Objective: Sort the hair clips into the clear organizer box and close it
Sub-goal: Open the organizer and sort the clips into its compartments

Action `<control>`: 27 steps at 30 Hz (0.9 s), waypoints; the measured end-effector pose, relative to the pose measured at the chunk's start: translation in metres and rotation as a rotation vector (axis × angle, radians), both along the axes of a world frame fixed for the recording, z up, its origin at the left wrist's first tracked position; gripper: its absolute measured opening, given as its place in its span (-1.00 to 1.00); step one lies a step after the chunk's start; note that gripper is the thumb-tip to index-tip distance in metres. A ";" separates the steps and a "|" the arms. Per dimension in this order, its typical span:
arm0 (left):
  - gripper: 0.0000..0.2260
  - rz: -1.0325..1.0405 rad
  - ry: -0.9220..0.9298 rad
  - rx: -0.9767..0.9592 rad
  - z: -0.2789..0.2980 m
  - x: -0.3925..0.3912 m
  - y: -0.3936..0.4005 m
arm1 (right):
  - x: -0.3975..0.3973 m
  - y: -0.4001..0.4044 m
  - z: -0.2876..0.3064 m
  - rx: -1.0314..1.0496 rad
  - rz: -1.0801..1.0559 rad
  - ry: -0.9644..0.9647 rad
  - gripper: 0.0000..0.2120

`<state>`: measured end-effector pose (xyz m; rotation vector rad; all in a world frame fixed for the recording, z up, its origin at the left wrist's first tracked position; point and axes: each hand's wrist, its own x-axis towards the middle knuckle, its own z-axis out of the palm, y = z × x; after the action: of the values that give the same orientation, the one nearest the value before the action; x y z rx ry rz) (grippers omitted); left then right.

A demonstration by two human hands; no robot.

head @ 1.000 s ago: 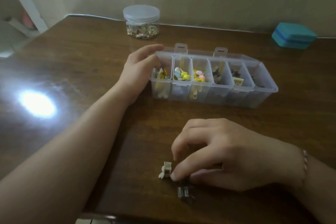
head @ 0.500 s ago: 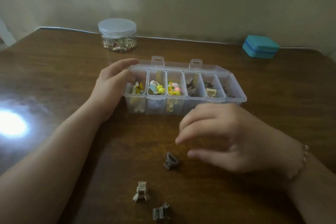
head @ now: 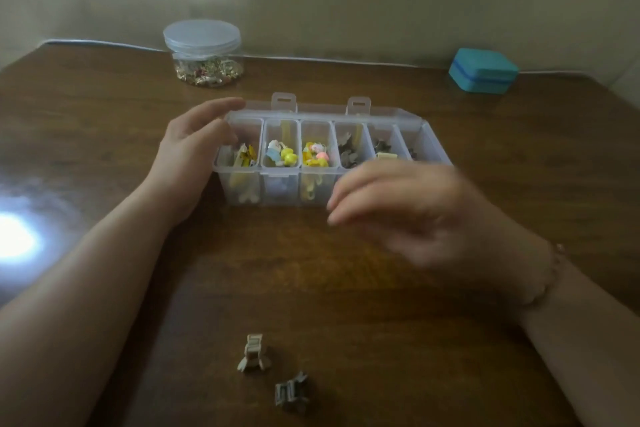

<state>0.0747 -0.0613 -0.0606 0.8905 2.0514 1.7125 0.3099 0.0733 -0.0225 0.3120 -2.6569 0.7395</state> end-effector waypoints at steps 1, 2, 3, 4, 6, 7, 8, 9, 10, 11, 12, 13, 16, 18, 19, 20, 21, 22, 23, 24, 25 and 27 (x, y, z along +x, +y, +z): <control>-0.48 -0.011 -0.009 0.006 -0.002 -0.002 0.000 | 0.004 0.009 0.004 -0.058 -0.092 0.112 -0.83; -0.49 -0.026 -0.018 0.013 -0.003 -0.003 0.000 | 0.007 0.019 0.007 -0.084 -0.199 0.214 -0.83; -0.49 -0.040 -0.028 0.019 -0.004 -0.004 0.000 | 0.008 0.029 0.009 -0.080 -0.315 0.287 -0.84; -0.49 -0.044 -0.038 0.020 -0.005 -0.007 0.000 | 0.010 0.038 0.010 -0.054 -0.429 0.320 -0.84; -0.49 -0.048 -0.044 0.025 -0.006 -0.008 0.001 | 0.010 0.052 0.007 0.016 -0.607 0.268 -0.83; -0.49 -0.051 -0.040 0.028 -0.006 -0.009 0.001 | 0.010 0.057 0.004 0.037 -0.651 0.207 -0.81; -0.49 -0.052 -0.035 0.031 -0.006 -0.009 0.001 | 0.009 0.060 0.002 0.049 -0.668 0.157 -0.80; -0.50 -0.054 -0.030 0.030 -0.006 -0.009 0.001 | 0.008 0.062 0.000 0.057 -0.672 0.141 -0.79; -0.50 -0.055 -0.026 0.029 -0.005 -0.008 0.001 | 0.008 0.062 0.000 0.061 -0.673 0.157 -0.79; -0.50 -0.055 -0.022 0.028 -0.004 -0.006 0.001 | 0.009 0.060 0.001 0.068 -0.664 0.201 -0.80; -0.50 -0.048 -0.018 0.023 -0.003 -0.004 0.002 | 0.010 0.056 0.004 0.079 -0.639 0.258 -0.81; -0.50 -0.038 -0.018 0.023 -0.001 -0.002 0.003 | 0.011 0.049 0.008 0.088 -0.585 0.306 -0.83; -0.49 0.013 -0.014 0.022 0.002 0.003 0.004 | 0.010 0.013 0.011 0.072 -0.227 0.232 -0.80; -0.49 0.015 -0.009 0.024 0.003 0.004 0.003 | 0.005 -0.020 0.005 0.129 0.051 0.094 -0.79; -0.49 0.008 -0.011 0.022 0.004 0.004 0.002 | 0.002 -0.034 0.001 0.175 0.154 0.042 -0.77; -0.49 -0.001 -0.011 0.018 0.004 0.005 0.001 | 0.000 -0.046 -0.003 0.210 0.229 -0.004 -0.75; -0.49 -0.004 -0.009 0.012 0.005 0.005 0.000 | -0.002 -0.055 -0.006 0.238 0.279 -0.047 -0.72; -0.49 -0.002 -0.006 0.004 0.006 0.005 -0.001 | -0.003 -0.060 -0.009 0.264 0.314 -0.082 -0.70; -0.49 0.001 -0.004 -0.001 0.007 0.006 -0.002 | -0.003 -0.063 -0.011 0.292 0.339 -0.109 -0.68; -0.49 0.001 -0.005 -0.002 0.008 0.007 -0.003 | -0.003 -0.063 -0.013 0.318 0.359 -0.130 -0.68; -0.49 0.000 -0.008 -0.003 0.008 0.008 -0.003 | -0.003 -0.064 -0.016 0.339 0.374 -0.151 -0.69; -0.49 -0.003 -0.015 0.002 0.009 0.010 -0.003 | -0.004 -0.065 -0.020 0.367 0.385 -0.158 -0.76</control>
<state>0.0843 -0.0641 -0.0513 0.8779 2.0376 1.7152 0.3059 0.0085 -0.0426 0.9163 -2.9135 0.3838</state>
